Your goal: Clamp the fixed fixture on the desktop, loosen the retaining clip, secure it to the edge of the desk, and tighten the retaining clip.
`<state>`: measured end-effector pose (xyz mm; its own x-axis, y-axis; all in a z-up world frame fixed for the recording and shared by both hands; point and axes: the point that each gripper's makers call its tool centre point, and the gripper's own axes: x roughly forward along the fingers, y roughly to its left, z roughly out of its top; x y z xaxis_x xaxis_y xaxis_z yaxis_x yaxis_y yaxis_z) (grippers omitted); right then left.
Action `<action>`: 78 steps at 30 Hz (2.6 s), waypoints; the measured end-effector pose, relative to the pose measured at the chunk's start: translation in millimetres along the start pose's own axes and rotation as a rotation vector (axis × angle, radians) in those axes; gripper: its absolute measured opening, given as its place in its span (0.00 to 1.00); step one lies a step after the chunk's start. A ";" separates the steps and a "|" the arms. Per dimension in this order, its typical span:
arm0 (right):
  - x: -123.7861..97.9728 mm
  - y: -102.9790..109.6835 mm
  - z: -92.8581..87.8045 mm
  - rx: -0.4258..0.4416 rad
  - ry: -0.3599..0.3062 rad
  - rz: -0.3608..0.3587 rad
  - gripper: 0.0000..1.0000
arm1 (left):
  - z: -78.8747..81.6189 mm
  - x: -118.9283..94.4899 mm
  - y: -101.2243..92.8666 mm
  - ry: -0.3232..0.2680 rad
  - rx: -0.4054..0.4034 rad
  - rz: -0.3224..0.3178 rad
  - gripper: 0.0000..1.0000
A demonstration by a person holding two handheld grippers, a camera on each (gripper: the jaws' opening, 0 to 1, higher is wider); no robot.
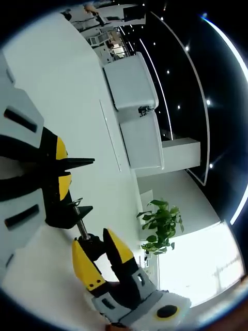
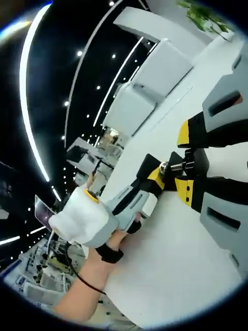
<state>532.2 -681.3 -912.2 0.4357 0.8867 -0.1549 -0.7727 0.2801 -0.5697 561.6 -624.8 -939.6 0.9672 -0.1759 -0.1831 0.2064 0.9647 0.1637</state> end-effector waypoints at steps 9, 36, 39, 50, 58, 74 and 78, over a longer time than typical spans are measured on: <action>-0.2 1.9 0.3 -0.111 0.005 -0.007 0.20 | 0.1 -0.2 -0.2 0.000 0.000 0.001 0.07; 0.6 9.9 -1.6 -0.517 0.040 -0.038 0.20 | 0.1 0.2 0.3 0.001 -0.001 0.002 0.07; 0.7 9.6 -1.3 -0.532 0.039 -0.041 0.20 | 0.2 0.2 0.5 0.000 0.000 0.002 0.07; -0.4 11.7 -0.1 -0.616 0.045 -0.053 0.19 | 0.5 0.7 0.5 0.000 0.000 0.002 0.07; -2.7 2.8 3.7 -0.377 0.002 -0.064 0.25 | 0.6 0.6 0.4 -0.001 0.002 0.001 0.07; -9.1 -36.8 5.1 0.658 -0.134 -0.034 0.26 | 0.5 0.1 0.6 -0.002 0.002 0.000 0.07; -3.9 -30.0 -3.7 0.670 -0.095 -0.015 0.26 | 0.6 0.1 0.8 -0.003 0.003 0.000 0.07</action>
<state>555.4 -694.6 -897.5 0.4301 0.9007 -0.0622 -0.8994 0.4334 0.0571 562.0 -624.2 -938.9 0.9676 -0.1767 -0.1803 0.2071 0.9641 0.1662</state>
